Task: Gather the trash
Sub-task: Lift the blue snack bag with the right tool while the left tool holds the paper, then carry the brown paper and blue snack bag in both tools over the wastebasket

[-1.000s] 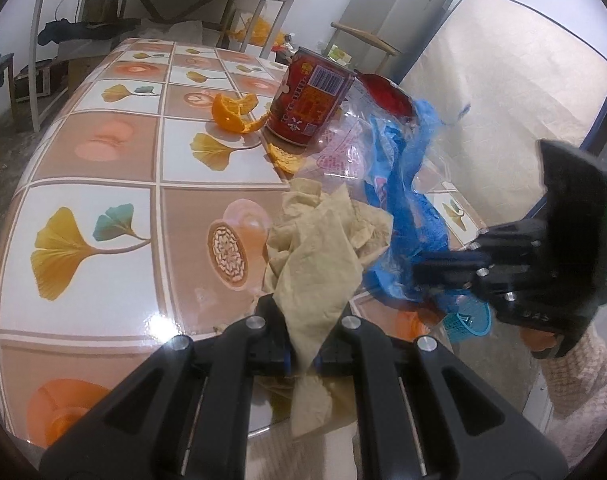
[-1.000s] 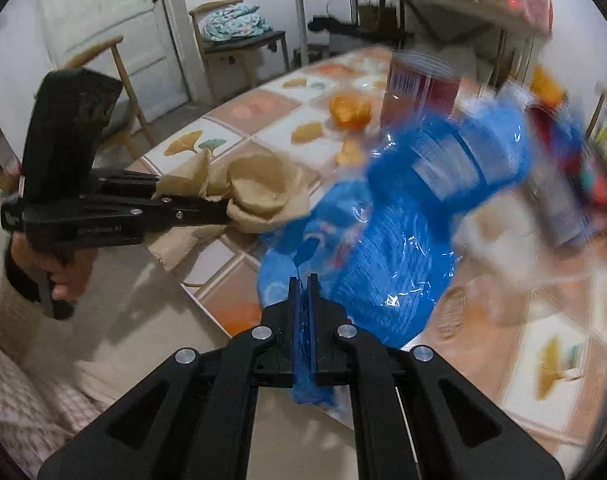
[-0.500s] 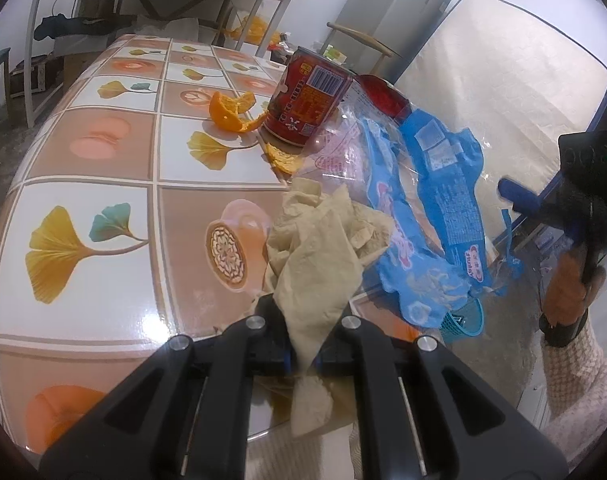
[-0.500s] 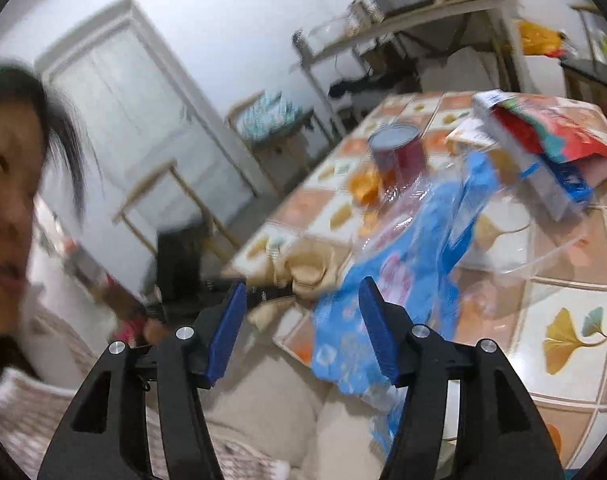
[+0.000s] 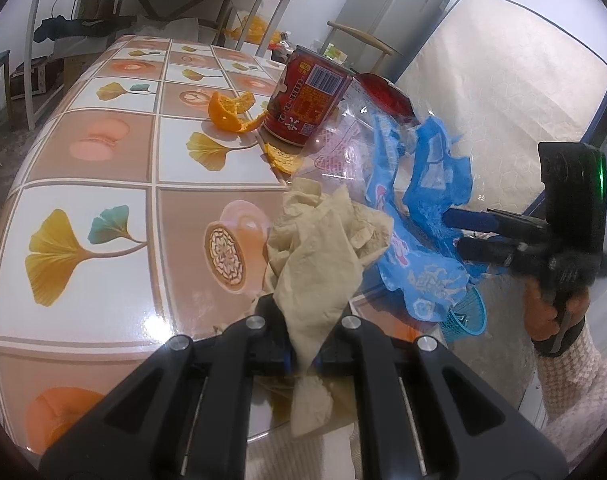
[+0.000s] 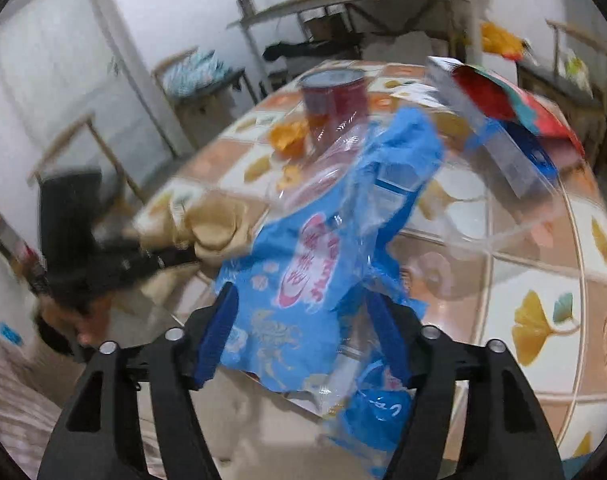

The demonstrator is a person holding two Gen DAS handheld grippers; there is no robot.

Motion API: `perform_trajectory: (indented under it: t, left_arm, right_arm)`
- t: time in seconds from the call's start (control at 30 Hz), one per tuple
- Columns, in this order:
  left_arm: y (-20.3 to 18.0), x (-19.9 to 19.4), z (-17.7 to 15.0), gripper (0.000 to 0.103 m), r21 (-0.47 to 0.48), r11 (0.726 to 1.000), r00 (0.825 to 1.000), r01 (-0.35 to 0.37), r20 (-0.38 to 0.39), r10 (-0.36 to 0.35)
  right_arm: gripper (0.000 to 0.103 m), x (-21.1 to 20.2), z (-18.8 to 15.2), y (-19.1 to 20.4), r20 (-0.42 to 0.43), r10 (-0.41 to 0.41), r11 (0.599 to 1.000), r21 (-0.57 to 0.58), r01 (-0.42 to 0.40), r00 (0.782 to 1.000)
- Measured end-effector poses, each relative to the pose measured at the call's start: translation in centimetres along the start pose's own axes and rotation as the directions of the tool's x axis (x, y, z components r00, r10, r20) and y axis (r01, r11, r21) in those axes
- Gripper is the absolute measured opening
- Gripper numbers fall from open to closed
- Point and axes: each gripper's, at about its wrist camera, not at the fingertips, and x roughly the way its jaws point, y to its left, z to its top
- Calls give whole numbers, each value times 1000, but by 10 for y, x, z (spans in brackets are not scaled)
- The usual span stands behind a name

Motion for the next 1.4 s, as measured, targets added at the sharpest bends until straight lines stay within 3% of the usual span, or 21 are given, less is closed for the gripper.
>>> perform_trajectory:
  t: [0.17, 0.3, 0.5, 0.6, 0.77, 1.1, 1.4]
  left_arm:
    - [0, 0, 0, 6, 1, 1000, 1000, 1, 2, -1]
    - [0, 0, 0, 6, 1, 1000, 1000, 4, 2, -4]
    - [-1, 1, 0, 6, 3, 1000, 1000, 5, 1, -5]
    - [0, 1, 0, 6, 3, 1000, 1000, 4, 2, -4]
    - [-2, 2, 0, 6, 5, 1000, 1000, -3, 7, 3]
    - [-9, -1, -3, 6, 25, 999, 999, -38, 35, 37]
    - [-34, -24, 6, 6, 77, 997, 994, -26, 106, 18]
  right_arm:
    - [67, 15, 4, -4, -33, -95, 995, 1, 95, 995]
    - [72, 25, 0, -5, -69, -125, 992, -6, 125, 990]
    - [72, 32, -3, -1, -57, -188, 982, -19, 187, 980]
    - [54, 29, -2, -4, -51, -206, 978, 7, 207, 977]
    - [8, 25, -3, -16, -48, -218, 973, 72, 221, 975]
    - [4, -2, -12, -9, 74, -211, 975, 90, 204, 975]
    - [4, -51, -16, -16, 207, -223, 971, 128, 200, 953]
